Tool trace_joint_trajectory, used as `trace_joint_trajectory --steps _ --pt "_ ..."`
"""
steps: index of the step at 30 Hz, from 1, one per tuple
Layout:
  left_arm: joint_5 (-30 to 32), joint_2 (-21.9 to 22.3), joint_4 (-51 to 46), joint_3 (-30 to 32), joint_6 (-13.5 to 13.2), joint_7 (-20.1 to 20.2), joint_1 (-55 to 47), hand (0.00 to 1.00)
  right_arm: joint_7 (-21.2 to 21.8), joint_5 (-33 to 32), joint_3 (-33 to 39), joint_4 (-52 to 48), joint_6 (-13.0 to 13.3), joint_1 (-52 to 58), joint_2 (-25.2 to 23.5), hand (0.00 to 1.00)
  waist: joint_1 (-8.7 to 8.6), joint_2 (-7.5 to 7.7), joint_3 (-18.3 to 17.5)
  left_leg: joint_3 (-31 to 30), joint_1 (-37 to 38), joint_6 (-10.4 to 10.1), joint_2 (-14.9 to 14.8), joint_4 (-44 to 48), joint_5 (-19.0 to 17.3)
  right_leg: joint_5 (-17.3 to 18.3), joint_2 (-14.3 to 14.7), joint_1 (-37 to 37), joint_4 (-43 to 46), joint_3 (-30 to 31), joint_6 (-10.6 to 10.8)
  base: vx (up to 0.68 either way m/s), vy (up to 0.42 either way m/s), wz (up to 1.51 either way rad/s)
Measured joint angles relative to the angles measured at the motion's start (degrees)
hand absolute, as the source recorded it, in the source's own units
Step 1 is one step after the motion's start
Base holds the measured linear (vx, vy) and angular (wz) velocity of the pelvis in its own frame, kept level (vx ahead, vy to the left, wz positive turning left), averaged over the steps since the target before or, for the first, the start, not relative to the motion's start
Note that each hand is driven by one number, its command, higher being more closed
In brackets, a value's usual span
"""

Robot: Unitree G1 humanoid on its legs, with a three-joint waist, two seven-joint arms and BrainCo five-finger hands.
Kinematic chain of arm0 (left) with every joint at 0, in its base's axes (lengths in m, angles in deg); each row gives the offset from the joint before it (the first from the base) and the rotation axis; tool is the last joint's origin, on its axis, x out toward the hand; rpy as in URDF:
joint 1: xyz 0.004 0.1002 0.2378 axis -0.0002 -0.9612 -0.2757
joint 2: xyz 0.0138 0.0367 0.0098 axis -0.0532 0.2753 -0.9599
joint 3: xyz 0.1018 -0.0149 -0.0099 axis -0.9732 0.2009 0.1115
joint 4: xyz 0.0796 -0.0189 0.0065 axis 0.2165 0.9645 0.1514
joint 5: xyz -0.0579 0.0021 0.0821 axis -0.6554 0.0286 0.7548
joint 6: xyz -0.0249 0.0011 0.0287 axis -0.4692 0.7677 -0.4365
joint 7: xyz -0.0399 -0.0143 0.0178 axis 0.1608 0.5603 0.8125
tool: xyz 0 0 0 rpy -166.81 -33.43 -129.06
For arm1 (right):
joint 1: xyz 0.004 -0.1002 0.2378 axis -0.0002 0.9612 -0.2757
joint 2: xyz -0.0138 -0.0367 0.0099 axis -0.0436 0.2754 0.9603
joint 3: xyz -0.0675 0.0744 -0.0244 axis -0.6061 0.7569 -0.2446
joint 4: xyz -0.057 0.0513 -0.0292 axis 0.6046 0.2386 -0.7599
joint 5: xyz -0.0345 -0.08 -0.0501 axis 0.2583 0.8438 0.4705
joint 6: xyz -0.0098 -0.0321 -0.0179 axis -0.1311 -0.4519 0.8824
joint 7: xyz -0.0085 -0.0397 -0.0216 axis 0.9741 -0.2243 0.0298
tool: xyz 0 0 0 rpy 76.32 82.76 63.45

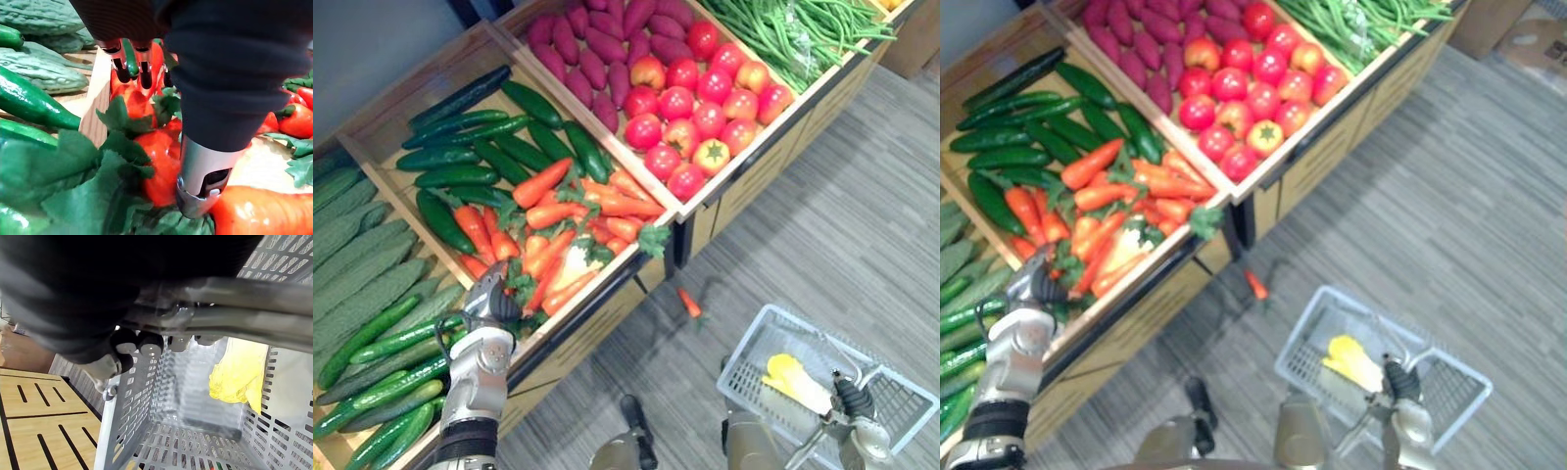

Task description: Pick vegetable in the basket

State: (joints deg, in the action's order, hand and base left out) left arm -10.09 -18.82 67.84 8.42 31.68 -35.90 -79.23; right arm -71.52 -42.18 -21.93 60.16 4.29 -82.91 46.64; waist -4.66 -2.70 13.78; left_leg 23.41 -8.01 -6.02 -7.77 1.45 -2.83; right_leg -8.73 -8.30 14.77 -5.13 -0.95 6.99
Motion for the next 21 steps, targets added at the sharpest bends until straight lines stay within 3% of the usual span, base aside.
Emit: trace_joint_trajectory --steps 8,9,21 --pt "-2.06 0.00 1.35 -2.02 -0.96 -0.79 -0.10 0.00 -0.08 0.00 -0.39 0.07 0.02 -0.01 0.00 1.00 0.03 0.12 -0.01 -0.04 0.36 0.00 -0.02 0.20 0.00 -0.01 -0.02 -0.43 0.00 -0.01 -0.02 0.00 0.000 0.00" --pt "-2.06 0.00 1.94 -2.26 -1.25 -1.26 -0.09 1.00 -0.19 0.00 -0.57 0.07 0.02 0.00 0.00 1.00 0.01 0.14 -0.02 -0.05 0.49 0.00 -0.02 0.20 0.00 -0.01 -0.02 -0.56 0.00 -0.02 -0.02 0.00 0.000 0.00" --pt "-2.05 -0.35 9.52 -4.34 -3.25 -4.42 3.92 1.00 -1.20 -0.02 -2.68 0.54 0.10 -0.02 0.00 1.00 -0.08 1.18 -0.56 -0.15 1.29 -0.01 -0.01 0.19 -0.01 -0.02 -0.04 -1.49 -0.40 -0.18 -0.01 0.00 0.000 0.00"
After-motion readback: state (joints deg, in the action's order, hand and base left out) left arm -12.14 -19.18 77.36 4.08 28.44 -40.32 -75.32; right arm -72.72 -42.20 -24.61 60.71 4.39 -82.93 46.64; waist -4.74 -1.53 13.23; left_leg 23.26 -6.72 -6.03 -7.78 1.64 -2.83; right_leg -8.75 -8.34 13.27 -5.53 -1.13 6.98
